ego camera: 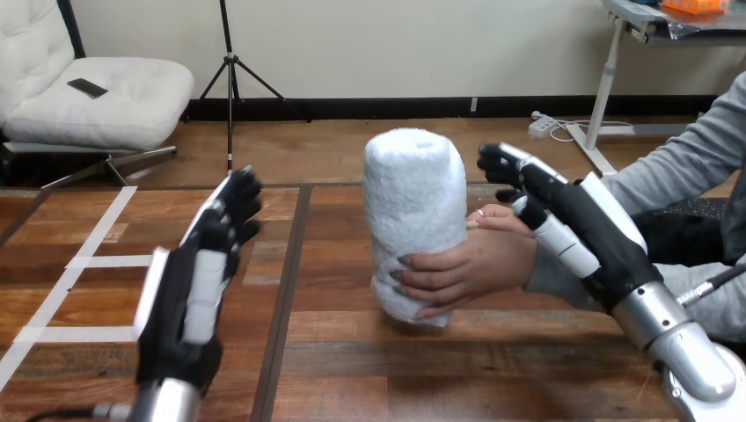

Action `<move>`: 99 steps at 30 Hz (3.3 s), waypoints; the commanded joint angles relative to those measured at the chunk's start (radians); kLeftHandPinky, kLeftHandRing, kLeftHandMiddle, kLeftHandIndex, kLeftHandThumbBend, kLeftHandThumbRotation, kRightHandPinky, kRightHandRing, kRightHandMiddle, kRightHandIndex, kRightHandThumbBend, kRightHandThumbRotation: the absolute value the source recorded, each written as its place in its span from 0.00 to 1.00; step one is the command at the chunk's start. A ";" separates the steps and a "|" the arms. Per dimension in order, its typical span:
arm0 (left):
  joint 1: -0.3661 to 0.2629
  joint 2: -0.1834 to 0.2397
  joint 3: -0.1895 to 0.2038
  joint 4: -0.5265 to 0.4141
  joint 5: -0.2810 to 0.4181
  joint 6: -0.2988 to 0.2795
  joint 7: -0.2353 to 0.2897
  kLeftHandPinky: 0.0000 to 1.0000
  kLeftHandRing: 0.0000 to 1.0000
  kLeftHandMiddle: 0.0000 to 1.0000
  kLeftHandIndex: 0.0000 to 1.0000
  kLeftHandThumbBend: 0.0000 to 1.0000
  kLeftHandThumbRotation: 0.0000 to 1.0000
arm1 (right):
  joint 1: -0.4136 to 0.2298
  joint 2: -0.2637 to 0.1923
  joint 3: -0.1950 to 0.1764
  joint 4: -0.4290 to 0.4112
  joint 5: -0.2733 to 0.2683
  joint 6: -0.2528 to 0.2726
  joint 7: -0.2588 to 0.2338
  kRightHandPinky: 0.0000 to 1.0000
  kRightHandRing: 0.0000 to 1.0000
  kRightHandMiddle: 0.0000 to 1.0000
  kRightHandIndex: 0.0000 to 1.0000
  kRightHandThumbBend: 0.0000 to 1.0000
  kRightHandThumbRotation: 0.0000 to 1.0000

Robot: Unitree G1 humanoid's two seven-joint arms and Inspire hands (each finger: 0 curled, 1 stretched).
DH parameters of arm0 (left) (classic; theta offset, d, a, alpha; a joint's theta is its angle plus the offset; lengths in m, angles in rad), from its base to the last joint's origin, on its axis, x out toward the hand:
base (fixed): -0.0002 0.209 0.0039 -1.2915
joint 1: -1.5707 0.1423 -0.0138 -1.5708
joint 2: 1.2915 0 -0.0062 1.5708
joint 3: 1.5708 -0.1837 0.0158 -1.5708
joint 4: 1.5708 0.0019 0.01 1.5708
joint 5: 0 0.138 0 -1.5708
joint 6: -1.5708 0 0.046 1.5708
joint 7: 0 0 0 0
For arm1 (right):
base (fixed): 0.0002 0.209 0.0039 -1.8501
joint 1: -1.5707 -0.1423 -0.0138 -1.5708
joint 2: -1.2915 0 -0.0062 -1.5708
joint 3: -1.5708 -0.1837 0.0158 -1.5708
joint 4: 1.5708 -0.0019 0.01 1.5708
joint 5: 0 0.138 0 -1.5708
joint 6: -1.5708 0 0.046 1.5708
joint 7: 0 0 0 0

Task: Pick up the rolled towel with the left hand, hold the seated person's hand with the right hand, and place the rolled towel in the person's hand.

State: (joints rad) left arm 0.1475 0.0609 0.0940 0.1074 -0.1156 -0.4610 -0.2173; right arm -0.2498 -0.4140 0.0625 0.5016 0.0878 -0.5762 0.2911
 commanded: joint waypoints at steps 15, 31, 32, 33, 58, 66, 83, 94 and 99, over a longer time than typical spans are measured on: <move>0.133 -0.026 -0.053 -0.177 -0.058 -0.053 -0.036 0.90 0.91 0.92 0.89 0.79 1.00 | 0.193 0.148 -0.025 -0.425 0.212 0.080 0.001 0.95 0.90 0.90 0.90 0.97 1.00; 0.106 -0.032 -0.065 -0.158 -0.054 -0.060 -0.025 0.90 0.90 0.91 0.89 0.76 1.00 | 0.312 0.221 0.016 -0.573 0.242 0.167 0.029 0.96 0.91 0.91 0.91 1.00 1.00; 0.104 -0.031 -0.066 -0.157 -0.052 -0.062 -0.024 0.89 0.90 0.90 0.89 0.76 1.00 | 0.314 0.224 0.017 -0.576 0.246 0.172 0.034 0.96 0.92 0.91 0.91 1.00 1.00; 0.102 -0.030 -0.066 -0.156 -0.051 -0.062 -0.023 0.89 0.90 0.90 0.89 0.76 1.00 | 0.315 0.227 0.016 -0.577 0.249 0.177 0.038 0.97 0.92 0.91 0.92 1.00 1.00; 0.079 -0.042 -0.087 -0.147 -0.043 -0.121 -0.006 0.79 0.85 0.86 0.86 0.75 0.99 | 0.350 0.284 0.021 -0.617 0.286 0.208 0.129 1.00 0.98 0.96 0.94 1.00 1.00; 0.078 -0.044 -0.097 -0.147 -0.042 -0.127 -0.004 0.79 0.85 0.86 0.86 0.76 0.98 | 0.346 0.292 0.017 -0.610 0.300 0.213 0.161 1.00 0.99 0.97 0.94 1.00 1.00; 0.074 -0.046 -0.110 -0.143 -0.050 -0.144 -0.013 0.79 0.85 0.86 0.86 0.75 0.98 | 0.345 0.302 0.001 -0.596 0.305 0.223 0.190 1.00 0.99 0.97 0.95 1.00 1.00; 0.071 -0.032 -0.105 -0.151 -0.059 -0.132 -0.021 0.82 0.87 0.87 0.87 0.75 0.99 | 0.348 0.305 -0.005 -0.593 0.297 0.233 0.190 1.00 0.99 0.97 0.95 1.00 1.00; 0.071 -0.022 -0.105 -0.155 -0.060 -0.127 -0.030 0.84 0.88 0.89 0.88 0.75 0.99 | 0.347 0.307 -0.008 -0.585 0.286 0.229 0.184 1.00 0.99 0.96 0.95 1.00 1.00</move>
State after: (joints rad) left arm 0.2572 0.0326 -0.0053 0.0019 -0.1608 -0.5847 -0.2362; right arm 0.1307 -0.1179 0.0717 -0.0742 0.3763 -0.3411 0.4795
